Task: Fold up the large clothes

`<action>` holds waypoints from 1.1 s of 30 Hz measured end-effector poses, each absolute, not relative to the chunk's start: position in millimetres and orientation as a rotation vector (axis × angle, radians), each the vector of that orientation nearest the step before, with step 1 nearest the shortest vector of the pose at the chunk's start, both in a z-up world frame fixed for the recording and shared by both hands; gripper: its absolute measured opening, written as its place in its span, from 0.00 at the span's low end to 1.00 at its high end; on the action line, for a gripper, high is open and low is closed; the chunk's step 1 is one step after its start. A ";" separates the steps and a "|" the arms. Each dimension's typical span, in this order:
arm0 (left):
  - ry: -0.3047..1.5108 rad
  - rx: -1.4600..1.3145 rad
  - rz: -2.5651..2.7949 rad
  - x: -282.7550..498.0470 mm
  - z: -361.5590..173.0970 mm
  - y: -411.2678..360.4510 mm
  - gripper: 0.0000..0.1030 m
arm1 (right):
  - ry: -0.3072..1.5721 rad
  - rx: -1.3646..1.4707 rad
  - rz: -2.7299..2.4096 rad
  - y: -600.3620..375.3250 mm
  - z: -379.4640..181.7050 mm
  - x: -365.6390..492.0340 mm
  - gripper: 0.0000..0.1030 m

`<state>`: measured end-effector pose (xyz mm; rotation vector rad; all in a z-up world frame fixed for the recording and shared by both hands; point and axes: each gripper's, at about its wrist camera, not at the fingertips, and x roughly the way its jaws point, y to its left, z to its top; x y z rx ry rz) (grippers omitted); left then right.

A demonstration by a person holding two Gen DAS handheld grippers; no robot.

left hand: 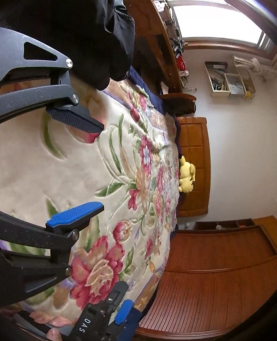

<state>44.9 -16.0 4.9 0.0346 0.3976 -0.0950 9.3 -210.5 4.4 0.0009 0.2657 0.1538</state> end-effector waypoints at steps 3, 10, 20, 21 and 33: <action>0.381 0.038 -0.086 41.6 5.9 -14.0 0.66 | 0.265 0.000 0.150 -205.9 6.8 11.1 0.80; 0.376 0.032 -0.082 38.2 7.1 -10.7 0.66 | 0.263 -0.002 0.151 -206.2 3.9 11.4 0.80; 0.376 0.027 -0.081 37.4 7.2 -9.9 0.66 | 0.257 -0.004 0.156 -209.9 2.5 11.2 0.80; 0.375 0.026 -0.084 37.4 7.4 -9.8 0.66 | 0.256 -0.005 0.157 -210.4 2.7 10.9 0.80; 0.374 0.030 -0.084 35.9 8.3 -9.6 0.66 | 0.249 -0.001 0.163 -212.7 2.6 11.4 0.80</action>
